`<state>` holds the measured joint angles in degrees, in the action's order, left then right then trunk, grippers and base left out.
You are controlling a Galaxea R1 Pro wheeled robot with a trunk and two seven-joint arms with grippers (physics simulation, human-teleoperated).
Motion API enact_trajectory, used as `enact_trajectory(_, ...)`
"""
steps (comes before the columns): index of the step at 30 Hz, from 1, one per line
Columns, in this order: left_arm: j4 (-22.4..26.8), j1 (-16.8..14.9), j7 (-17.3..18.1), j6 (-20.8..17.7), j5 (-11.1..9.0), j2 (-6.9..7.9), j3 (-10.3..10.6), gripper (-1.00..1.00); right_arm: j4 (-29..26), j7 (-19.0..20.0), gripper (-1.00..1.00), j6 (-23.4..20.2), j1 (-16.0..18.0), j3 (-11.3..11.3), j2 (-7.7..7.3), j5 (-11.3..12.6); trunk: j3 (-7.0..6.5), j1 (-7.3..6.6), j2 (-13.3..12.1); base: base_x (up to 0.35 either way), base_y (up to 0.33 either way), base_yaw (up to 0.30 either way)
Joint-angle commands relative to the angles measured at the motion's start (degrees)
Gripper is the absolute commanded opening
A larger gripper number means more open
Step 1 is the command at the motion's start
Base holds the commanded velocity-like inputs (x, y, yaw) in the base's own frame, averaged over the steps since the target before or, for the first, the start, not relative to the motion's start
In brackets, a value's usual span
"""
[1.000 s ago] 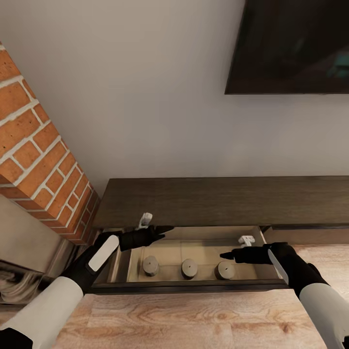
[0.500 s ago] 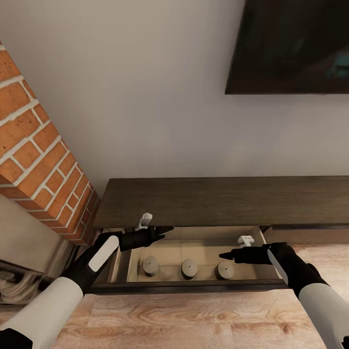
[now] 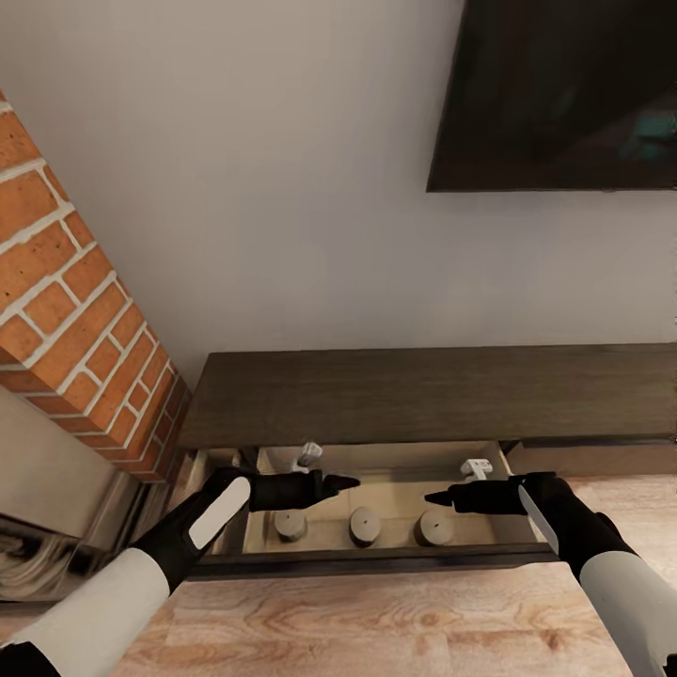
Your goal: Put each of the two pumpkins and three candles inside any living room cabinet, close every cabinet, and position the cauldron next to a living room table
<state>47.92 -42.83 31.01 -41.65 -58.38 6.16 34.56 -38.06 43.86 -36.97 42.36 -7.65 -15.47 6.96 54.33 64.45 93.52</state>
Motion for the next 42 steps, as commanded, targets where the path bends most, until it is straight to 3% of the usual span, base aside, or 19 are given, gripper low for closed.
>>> enact_trajectory(1, -0.02, 0.00, -0.02, 0.00, -0.03, 0.00, 0.82, 1.00, 0.00, 0.02, 1.00, -0.04, 0.00, 0.00, 0.00, -0.01, -0.09, 0.00, 0.00, 0.000, 0.000, -0.063)
enact_trajectory(5, -0.15, 0.05, -0.19, -0.06, -0.06, -0.01, 4.94, 1.00, 0.10, 0.00, 1.00, -0.23, 0.00, -0.02, 0.00, -0.19, -0.44, 0.00, 0.00, 0.000, 0.000, -0.057)
enact_trajectory(12, 0.20, 1.89, -0.24, -0.09, -0.07, -0.06, 7.19, 1.00, 2.36, 0.06, 1.00, -0.29, -0.03, -0.39, -0.23, -1.16, -0.56, 0.00, 0.00, 0.000, 0.000, -0.009)
enact_trajectory(16, 0.01, 3.59, -0.25, -0.09, -0.07, 0.12, 9.57, 1.00, 2.43, 0.07, 1.00, -0.23, -1.95, -0.49, -0.03, -5.80, -0.56, 0.00, 0.00, 0.000, 0.000, 0.000)
enact_trajectory(21, -0.01, 5.50, -0.28, -0.02, -0.01, 0.16, 9.95, 1.00, 2.46, 0.51, 1.00, -0.24, -2.74, -1.54, -0.02, -8.72, -0.56, 0.00, 0.00, 0.000, 0.000, 0.000)
enact_trajectory(23, -0.02, 7.31, -0.32, -0.01, 0.06, 0.15, 10.72, 1.00, 3.47, 2.94, 1.00, -0.28, -2.88, -4.88, -0.07, -9.55, -0.56, 0.00, 0.00, 0.000, 0.000, 0.000)
enact_trajectory(24, -0.11, 8.44, -0.41, 0.02, 0.16, 0.10, 12.04, 1.00, 5.06, 4.53, 1.00, -0.29, -3.09, -8.92, -0.04, -9.78, -0.56, 0.00, 0.00, 0.000, 0.000, 0.000)
enact_trajectory(28, -0.18, 9.49, -0.99, 0.26, 0.07, 0.03, 14.67, 1.00, 6.69, 4.94, 1.00, -0.18, -3.19, -10.90, 0.05, -9.84, -0.56, 0.00, 0.00, 0.000, 0.000, 0.000)
enact_trajectory(33, -0.27, 11.81, -5.49, 0.80, 0.02, 0.00, 15.86, 1.00, 11.37, 4.47, 1.00, 0.23, -3.30, -11.41, 0.10, -10.07, -0.56, 0.00, 0.00, 0.000, 0.000, 0.000)
enact_trajectory(39, -1.97, 14.23, -11.89, 1.65, 0.02, -0.31, 15.97, 1.00, 16.23, 4.15, 1.00, 4.72, -4.56, -11.52, 0.40, -13.21, -0.56, 0.00, 0.00, 0.000, 0.000, 0.000)
enact_trajectory(40, -3.41, 14.30, -12.41, 2.17, 0.07, -0.89, 15.97, 1.00, 16.57, 4.11, 1.00, 5.28, -4.91, -11.52, 0.41, -13.32, -0.56, 0.00, 0.00, 0.000, 0.000, 0.000)
enact_trajectory(42, -10.21, 14.40, -13.16, 5.39, 0.39, -3.65, 15.98, 1.00, 17.27, 3.98, 1.00, 6.51, -5.94, -11.51, 0.43, -13.50, -0.56, 0.00, 0.00, 0.000, 0.000, 0.000)
